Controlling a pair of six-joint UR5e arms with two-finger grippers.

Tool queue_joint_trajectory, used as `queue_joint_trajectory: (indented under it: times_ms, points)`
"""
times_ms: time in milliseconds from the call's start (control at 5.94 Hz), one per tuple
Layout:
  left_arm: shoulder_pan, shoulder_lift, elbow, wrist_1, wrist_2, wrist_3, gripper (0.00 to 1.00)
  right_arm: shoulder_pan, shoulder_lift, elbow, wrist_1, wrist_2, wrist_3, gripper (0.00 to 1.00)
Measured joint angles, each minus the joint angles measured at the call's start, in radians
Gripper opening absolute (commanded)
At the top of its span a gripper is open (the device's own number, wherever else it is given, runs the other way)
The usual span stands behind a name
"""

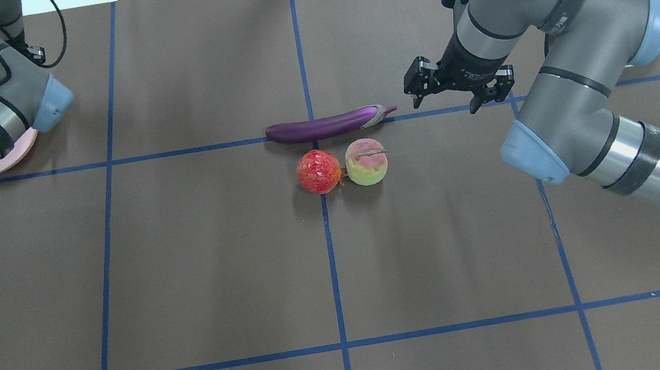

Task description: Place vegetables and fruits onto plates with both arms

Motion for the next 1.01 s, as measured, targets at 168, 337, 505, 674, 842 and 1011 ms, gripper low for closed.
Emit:
queue_joint_trajectory:
  times_ms: [168, 337, 505, 674, 842, 1011]
  points:
    - [0.014, 0.016, -0.011, 0.000, 0.003, 0.020, 1.00, -0.014, 0.007, 0.000, 0.000, -0.001, 0.003, 1.00]
    - [0.013, 0.022, -0.020, 0.000, 0.003, 0.073, 1.00, -0.032, 0.025, -0.007, 0.001, -0.002, 0.021, 1.00]
    - [0.002, 0.024, -0.031, 0.000, 0.004, 0.117, 1.00, -0.052, 0.057, -0.034, 0.012, -0.009, 0.045, 1.00]
    - [-0.014, 0.025, -0.041, 0.003, 0.001, 0.134, 1.00, -0.068, 0.100, -0.089, 0.042, -0.029, 0.063, 1.00]
    - [-0.034, 0.024, -0.053, 0.007, -0.004, 0.144, 1.00, -0.081, 0.143, -0.167, 0.094, -0.056, 0.093, 1.00]
    - [-0.052, 0.024, -0.067, 0.011, -0.017, 0.154, 1.00, -0.094, 0.170, -0.230, 0.143, -0.071, 0.123, 1.00]
